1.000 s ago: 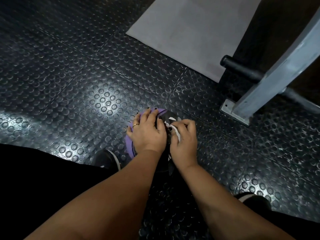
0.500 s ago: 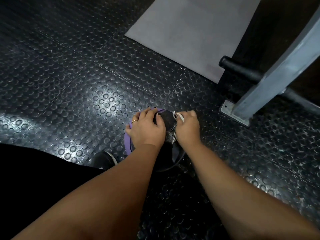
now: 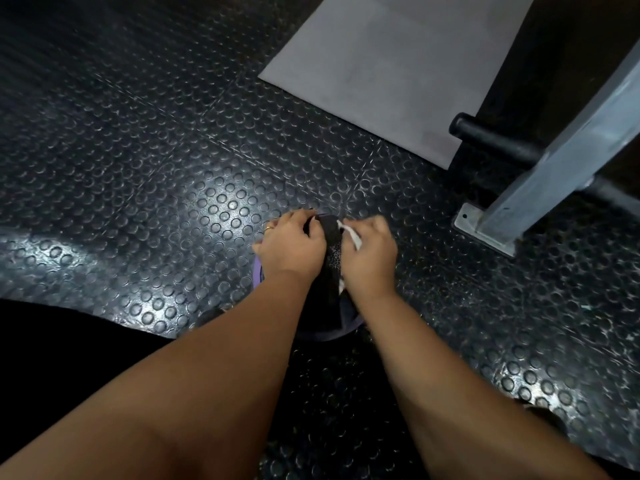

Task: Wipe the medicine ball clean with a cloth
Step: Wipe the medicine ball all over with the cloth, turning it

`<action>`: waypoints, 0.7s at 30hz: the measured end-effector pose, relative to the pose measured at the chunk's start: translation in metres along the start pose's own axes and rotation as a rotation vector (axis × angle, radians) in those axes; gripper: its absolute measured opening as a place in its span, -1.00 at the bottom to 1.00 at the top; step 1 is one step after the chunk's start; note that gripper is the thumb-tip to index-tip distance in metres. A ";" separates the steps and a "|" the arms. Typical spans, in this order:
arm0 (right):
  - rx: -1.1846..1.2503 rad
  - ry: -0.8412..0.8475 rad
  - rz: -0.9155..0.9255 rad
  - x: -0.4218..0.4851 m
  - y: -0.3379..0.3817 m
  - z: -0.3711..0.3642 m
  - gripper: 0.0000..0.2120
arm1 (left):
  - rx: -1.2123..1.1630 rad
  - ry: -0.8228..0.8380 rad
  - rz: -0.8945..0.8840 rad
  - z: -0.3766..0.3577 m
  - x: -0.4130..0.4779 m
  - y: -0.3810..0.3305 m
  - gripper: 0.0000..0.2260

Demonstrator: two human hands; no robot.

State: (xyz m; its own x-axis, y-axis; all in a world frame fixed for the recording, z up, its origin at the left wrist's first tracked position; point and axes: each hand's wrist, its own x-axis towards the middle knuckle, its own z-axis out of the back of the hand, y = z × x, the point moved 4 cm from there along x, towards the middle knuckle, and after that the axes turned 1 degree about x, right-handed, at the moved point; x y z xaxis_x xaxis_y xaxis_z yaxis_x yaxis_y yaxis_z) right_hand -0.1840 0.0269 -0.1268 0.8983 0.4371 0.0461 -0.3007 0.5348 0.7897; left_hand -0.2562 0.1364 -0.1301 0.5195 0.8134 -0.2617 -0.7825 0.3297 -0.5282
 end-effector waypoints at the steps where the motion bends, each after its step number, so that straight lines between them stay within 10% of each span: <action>1: -0.039 0.050 -0.064 0.017 -0.004 -0.002 -0.79 | -0.007 -0.004 -0.006 0.000 -0.002 0.001 -0.69; 21: 0.011 0.062 0.058 0.001 0.008 -0.003 -0.81 | -0.027 0.043 0.129 0.001 0.016 -0.004 -0.72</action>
State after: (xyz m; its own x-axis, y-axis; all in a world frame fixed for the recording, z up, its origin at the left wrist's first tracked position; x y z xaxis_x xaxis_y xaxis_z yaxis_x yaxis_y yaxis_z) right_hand -0.1867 0.0333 -0.1221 0.8579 0.5110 0.0545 -0.3478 0.4993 0.7935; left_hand -0.2447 0.1486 -0.1318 0.4301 0.8268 -0.3626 -0.8345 0.2109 -0.5091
